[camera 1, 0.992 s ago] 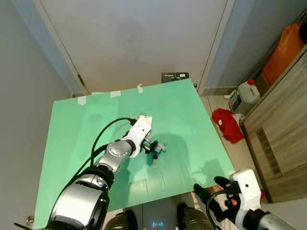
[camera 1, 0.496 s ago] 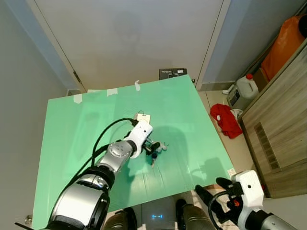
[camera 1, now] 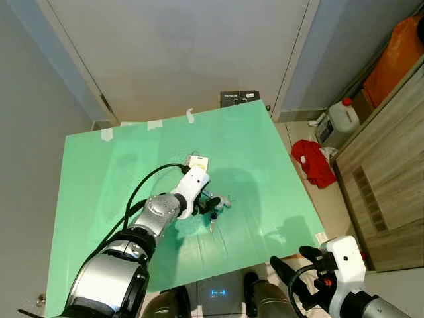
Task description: Hang keys on a hook
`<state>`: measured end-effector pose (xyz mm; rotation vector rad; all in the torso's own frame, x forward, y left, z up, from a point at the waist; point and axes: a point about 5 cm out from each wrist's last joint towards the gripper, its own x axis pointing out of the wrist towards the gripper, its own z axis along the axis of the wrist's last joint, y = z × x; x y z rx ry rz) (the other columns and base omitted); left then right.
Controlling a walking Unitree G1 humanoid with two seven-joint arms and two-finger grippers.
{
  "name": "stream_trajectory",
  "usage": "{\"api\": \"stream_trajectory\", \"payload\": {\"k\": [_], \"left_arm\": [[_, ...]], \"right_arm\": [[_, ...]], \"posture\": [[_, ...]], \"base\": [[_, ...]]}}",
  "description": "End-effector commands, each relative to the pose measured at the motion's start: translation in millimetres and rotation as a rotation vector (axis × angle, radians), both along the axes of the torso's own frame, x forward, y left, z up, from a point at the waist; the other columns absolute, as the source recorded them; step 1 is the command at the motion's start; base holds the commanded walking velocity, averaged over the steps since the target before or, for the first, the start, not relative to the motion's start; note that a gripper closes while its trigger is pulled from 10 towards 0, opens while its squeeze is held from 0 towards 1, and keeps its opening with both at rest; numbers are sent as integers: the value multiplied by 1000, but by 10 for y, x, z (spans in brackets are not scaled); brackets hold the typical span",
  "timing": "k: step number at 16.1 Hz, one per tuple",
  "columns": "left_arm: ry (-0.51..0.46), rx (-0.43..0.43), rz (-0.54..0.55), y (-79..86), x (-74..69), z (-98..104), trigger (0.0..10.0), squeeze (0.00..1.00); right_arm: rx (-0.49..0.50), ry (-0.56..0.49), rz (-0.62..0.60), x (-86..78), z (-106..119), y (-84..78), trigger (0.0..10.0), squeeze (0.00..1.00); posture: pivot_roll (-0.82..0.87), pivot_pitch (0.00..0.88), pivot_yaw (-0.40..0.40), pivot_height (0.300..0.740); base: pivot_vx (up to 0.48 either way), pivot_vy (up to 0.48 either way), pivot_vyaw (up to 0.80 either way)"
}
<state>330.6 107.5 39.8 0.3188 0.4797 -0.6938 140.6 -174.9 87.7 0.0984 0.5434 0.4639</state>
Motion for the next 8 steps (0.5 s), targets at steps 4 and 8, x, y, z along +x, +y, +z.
{"api": "stream_trajectory", "payload": {"k": [4,8], "left_arm": [[133,-76,51,70,-190,-232,0,0],[103,-184,88,40,-134,-148,0,0]], "right_arm": [[15,16,11,-1,-24,65,10000,0],[23,7,15,60,-59,90,10000,0]], "posture": [[-341,262,56,740],[-313,238,62,740]], "base": [[0,0,0],[0,0,0]]}}
